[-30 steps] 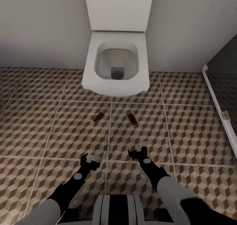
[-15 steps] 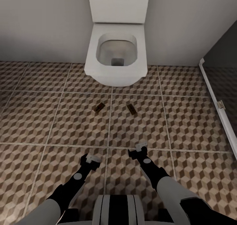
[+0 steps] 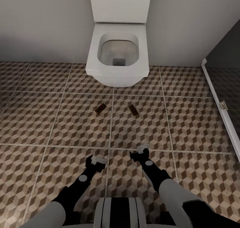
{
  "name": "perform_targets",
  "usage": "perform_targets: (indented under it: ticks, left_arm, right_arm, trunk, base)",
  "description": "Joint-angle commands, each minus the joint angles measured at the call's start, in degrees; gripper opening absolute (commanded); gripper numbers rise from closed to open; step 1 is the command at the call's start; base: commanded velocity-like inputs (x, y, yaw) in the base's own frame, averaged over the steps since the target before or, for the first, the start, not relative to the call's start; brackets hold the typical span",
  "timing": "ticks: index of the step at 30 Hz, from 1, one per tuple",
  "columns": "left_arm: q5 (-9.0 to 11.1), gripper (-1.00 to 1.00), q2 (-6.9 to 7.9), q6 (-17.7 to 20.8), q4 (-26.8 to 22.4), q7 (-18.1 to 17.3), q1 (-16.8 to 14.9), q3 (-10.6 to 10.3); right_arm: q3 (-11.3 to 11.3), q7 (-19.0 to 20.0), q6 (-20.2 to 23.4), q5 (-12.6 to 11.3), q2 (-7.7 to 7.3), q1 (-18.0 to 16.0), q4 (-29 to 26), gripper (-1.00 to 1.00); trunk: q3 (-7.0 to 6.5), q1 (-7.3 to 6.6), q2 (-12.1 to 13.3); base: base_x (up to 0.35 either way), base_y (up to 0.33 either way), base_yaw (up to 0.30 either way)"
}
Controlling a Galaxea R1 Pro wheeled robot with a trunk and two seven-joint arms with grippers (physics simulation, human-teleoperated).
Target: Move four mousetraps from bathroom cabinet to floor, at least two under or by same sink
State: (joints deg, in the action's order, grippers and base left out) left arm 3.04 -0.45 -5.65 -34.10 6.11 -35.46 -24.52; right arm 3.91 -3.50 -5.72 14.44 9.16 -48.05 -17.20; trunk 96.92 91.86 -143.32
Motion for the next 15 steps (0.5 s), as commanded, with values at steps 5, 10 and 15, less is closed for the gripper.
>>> perform_targets:
  ticks: [5,10,15]
  left_arm:
    - [0.31,1.0,-0.37,-0.17,0.06,0.55,-0.05,-0.43]
    - [0.3,1.0,-0.49,-0.16,0.08,0.59,-0.05,-0.44]
    - [0.31,1.0,-0.51,-0.17,0.09,0.59,-0.05,-0.44]
  right_arm:
    - [0.33,-0.37,-0.08,0.24,-0.02,-0.03,0.06,1.0]
    - [0.37,-0.37,-0.08,0.23,-0.02,-0.03,0.06,1.0]
    - [0.39,-0.37,-0.08,0.23,-0.02,-0.03,0.06,1.0]
  trunk:
    - [0.02,-0.01,-0.01]
    - [0.02,-0.01,-0.01]
    - [0.02,-0.01,-0.01]
  base:
    - [0.0,0.0,0.0]
    - [0.0,0.0,0.0]
    - [0.0,0.0,0.0]
